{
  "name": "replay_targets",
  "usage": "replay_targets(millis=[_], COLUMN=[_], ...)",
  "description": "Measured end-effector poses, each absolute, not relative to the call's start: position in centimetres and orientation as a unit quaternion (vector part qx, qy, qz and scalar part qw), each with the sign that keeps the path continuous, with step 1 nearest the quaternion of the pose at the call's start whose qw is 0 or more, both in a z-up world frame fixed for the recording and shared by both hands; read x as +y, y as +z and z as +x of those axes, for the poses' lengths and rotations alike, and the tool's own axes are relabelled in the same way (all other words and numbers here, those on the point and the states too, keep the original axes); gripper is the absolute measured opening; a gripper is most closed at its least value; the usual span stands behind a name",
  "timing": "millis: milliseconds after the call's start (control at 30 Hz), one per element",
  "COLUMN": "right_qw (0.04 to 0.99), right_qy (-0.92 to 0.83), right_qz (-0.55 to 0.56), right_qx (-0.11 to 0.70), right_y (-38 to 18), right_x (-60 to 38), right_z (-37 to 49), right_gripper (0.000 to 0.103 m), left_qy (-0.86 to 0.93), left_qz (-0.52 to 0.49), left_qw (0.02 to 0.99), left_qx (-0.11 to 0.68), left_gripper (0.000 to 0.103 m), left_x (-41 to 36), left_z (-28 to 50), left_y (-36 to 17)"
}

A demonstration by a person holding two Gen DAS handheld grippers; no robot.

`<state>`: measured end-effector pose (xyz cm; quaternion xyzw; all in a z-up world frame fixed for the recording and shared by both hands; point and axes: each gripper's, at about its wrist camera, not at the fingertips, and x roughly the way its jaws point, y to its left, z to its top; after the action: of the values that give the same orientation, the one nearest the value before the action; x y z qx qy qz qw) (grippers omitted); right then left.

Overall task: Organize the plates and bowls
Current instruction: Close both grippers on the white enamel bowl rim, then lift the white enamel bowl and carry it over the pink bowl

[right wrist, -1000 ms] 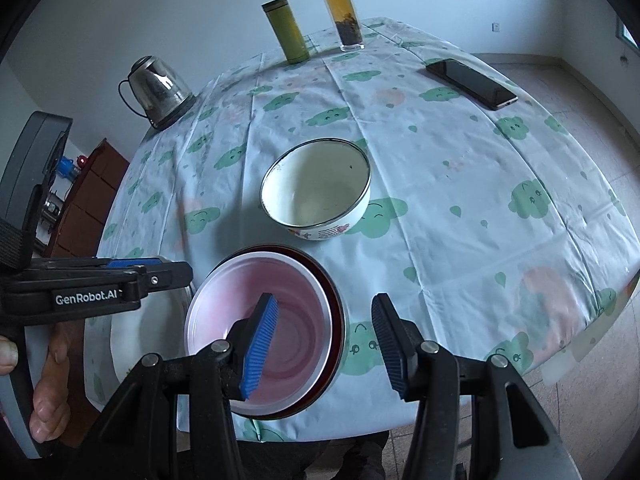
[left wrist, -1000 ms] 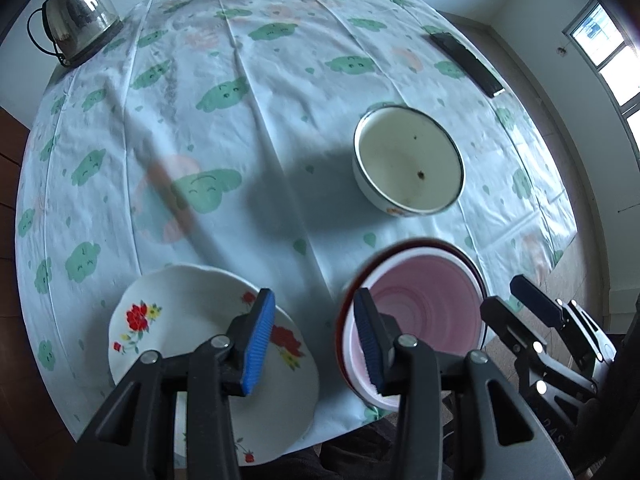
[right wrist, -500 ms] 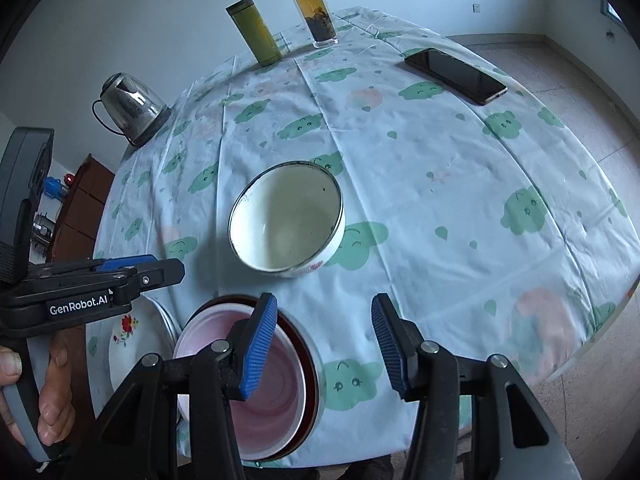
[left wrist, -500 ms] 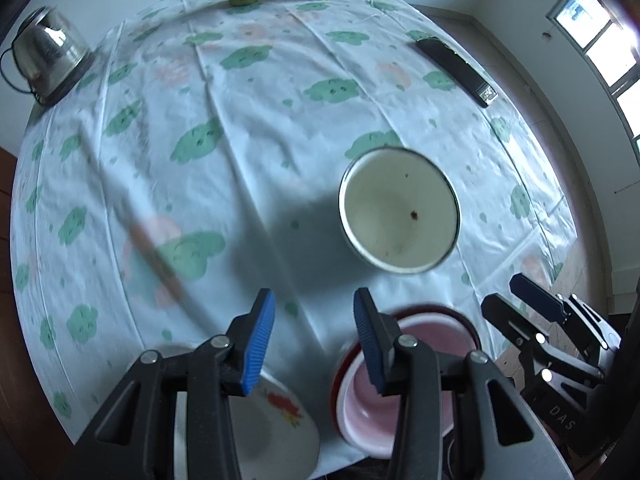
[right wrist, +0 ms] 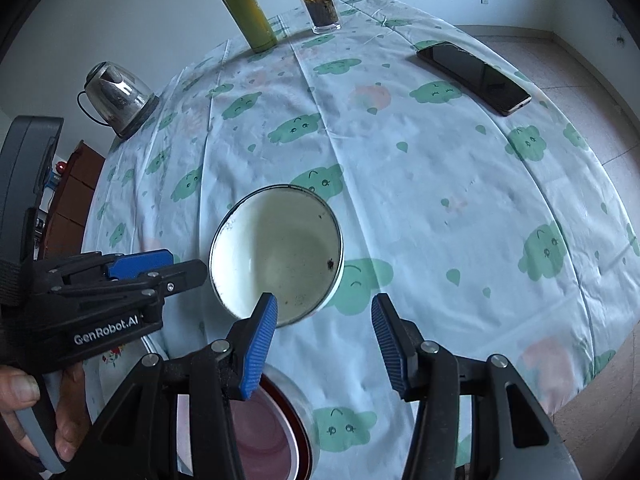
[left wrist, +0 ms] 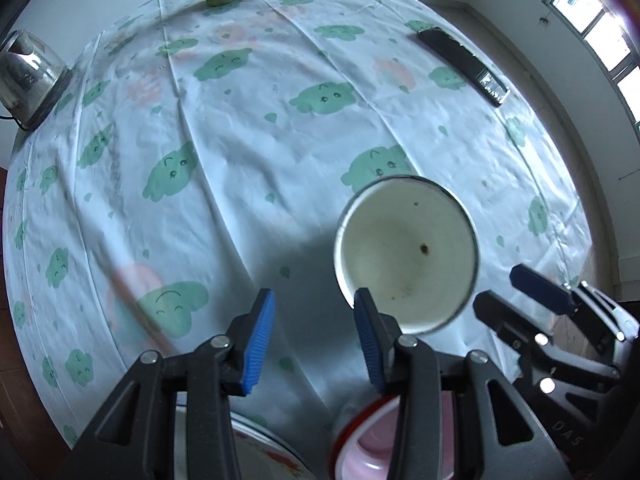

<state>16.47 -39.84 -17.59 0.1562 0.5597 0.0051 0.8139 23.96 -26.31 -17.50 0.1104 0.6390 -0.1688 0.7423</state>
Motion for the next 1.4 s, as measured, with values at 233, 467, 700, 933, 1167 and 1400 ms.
replay_targets(millis=[233, 467, 700, 933, 1167, 1400], right_qw=[0.805, 0.788, 0.785, 0.788, 0.795, 0.806], right_qy=[0.012, 0.012, 0.014, 0.013, 0.019, 0.03], right_qz=[0.157, 0.161, 0.174, 0.185, 0.181, 0.175], right_qx=[0.572, 0.594, 0.594, 0.588, 0.579, 0.565], right_y=[-18.2, -20.1, -20.4, -19.6, -17.7, -14.6], right_x=[-39.9, -40.1, -40.2, -40.6, -40.4, -40.0], right_z=[18.9, 20.3, 20.1, 19.5, 19.3, 18.4], right_gripper=[0.043, 0.026, 0.012, 0.012, 0.012, 0.012], left_qy=[-0.166, -0.168, -0.177, -0.182, -0.176, -0.178], left_qz=[0.115, 0.123, 0.134, 0.128, 0.121, 0.104], left_qw=[0.739, 0.736, 0.728, 0.736, 0.746, 0.757], left_qx=[0.643, 0.644, 0.648, 0.64, 0.631, 0.62], left_gripper=[0.041, 0.033, 0.005, 0.005, 0.005, 0.005], left_x=[-26.8, -27.4, -28.6, -28.4, -28.3, -27.8], left_z=[25.0, 25.6, 25.1, 24.9, 24.6, 24.0], left_y=[-18.3, -19.2, -19.6, -18.1, -16.5, -13.9])
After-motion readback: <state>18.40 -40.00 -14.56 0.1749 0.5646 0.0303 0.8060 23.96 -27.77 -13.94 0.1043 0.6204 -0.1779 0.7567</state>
